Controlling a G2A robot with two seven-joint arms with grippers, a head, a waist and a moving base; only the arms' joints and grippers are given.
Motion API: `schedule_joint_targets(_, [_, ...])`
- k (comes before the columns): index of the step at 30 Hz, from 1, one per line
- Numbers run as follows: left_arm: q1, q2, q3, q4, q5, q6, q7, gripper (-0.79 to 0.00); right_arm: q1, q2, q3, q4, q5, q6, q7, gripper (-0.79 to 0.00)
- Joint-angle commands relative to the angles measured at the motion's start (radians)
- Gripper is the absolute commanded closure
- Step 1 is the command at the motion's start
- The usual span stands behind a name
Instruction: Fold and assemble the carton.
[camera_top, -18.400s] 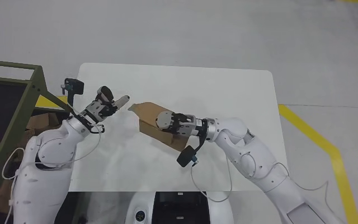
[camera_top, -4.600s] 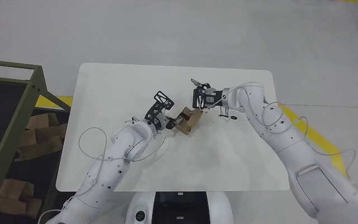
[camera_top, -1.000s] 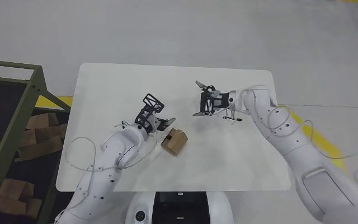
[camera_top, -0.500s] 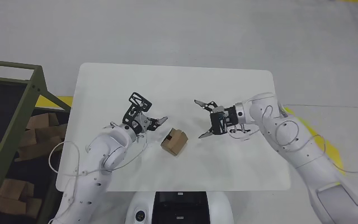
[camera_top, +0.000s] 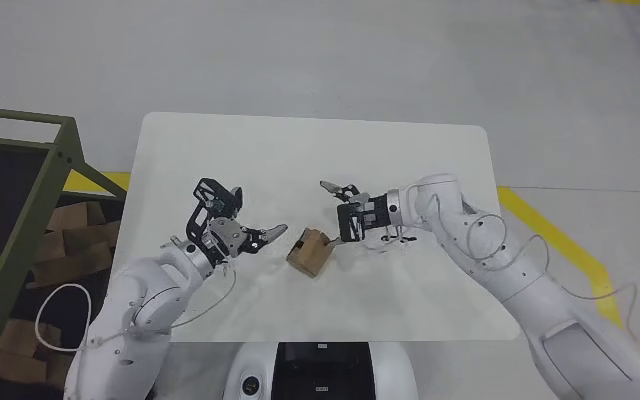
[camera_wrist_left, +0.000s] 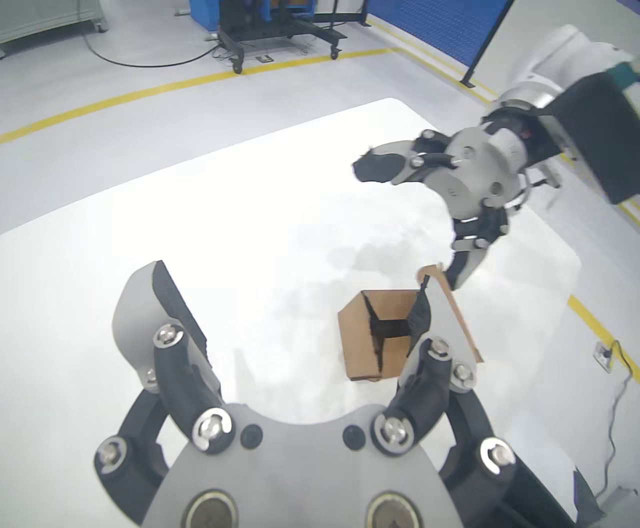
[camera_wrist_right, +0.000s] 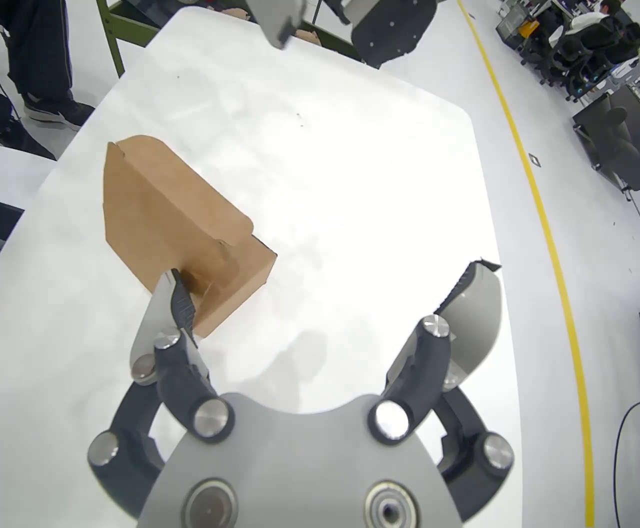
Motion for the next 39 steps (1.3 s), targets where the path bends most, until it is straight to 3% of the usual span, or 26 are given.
schedule_joint_targets(1, [-0.01,0.003,0.003,0.016,-0.022,-0.035,-0.026,-0.785,0.001,-0.006,-0.008,0.003,0.003,0.009,0.032,-0.785])
schedule_joint_targets(4, [-0.024,0.007,0.011,0.033,-0.048,-0.076,-0.046,-0.785,-0.001,-0.014,-0.015,0.001,0.019,0.016,0.055,-0.785])
schedule_joint_targets(25, [-0.028,0.011,0.0,0.051,-0.022,-0.038,-0.039,-0.785,-0.029,-0.045,0.002,0.031,0.218,-0.004,0.116,-0.785])
schedule_joint_targets(31, [0.008,0.014,-0.008,0.104,-0.034,-0.044,-0.026,-0.785,-0.046,-0.043,0.022,0.03,0.245,0.012,0.141,-0.785])
schedule_joint_targets(39, [0.115,0.027,-0.096,0.106,-0.045,-0.11,-0.023,-0.785,-0.052,-0.04,0.04,0.009,0.239,0.008,0.149,-0.785])
